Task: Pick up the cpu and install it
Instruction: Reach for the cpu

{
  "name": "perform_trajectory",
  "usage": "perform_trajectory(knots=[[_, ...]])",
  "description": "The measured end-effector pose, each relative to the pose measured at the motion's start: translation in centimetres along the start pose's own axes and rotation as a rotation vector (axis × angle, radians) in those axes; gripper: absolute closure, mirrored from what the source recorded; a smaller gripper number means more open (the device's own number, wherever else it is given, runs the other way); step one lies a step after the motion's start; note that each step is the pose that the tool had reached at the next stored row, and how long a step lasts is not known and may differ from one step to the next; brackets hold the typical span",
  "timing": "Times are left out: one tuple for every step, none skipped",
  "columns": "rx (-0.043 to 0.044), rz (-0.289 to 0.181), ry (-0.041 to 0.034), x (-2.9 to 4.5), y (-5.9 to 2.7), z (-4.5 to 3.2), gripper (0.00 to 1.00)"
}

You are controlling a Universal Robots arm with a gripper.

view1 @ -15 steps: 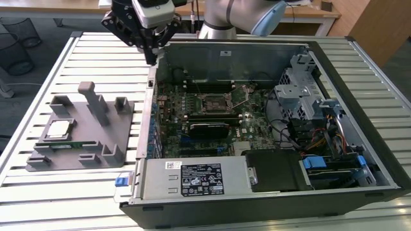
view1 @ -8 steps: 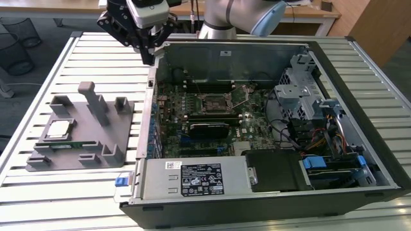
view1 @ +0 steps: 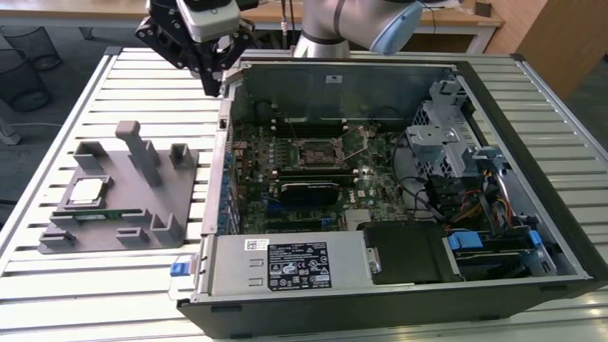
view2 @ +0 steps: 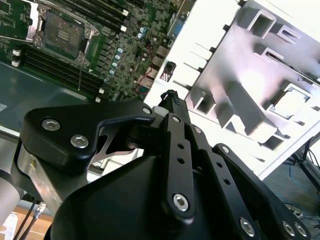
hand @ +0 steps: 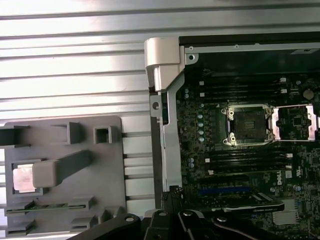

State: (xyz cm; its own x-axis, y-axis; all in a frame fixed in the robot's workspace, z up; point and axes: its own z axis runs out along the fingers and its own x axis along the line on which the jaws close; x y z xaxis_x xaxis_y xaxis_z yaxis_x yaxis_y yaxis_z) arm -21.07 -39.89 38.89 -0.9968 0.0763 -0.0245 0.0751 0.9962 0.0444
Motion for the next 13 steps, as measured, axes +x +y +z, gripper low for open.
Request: perform_trajectory(knots=[[0.0,0.0,0.0001,0.12,-0.01,-0.01,0.89],[0.0001,0.0,0.0001,0.24,-0.02,-0.01,0.89],[0.0,0.0,0.0001,0.35,-0.03,-0.01,0.89],[0.0,0.0,0.0,0.48,-0.04,-0.01,0.89],[0.0,0.0,0.0,0.6,-0.05,-0.01,0.89],[0.0,0.0,0.0001,0.72,-0.06,-0.01,0.89],[0.0,0.0,0.0001,0.83,-0.06,-0.01,0.89],[0.0,0.0,0.0,0.94,-0.07,-0.01,0.89],[0.0,0.0,0.0001,1.06,-0.08,-0.02,0.89],[0.0,0.0,0.0,1.19,-0.09,-0.02,0.89],[0.0,0.0,0.0001,1.34,-0.1,-0.02,0.89],[0.0,0.0,0.0001,1.5,-0.11,-0.02,0.89],[0.0,0.0,0.0001,1.72,-0.13,-0.03,0.89]])
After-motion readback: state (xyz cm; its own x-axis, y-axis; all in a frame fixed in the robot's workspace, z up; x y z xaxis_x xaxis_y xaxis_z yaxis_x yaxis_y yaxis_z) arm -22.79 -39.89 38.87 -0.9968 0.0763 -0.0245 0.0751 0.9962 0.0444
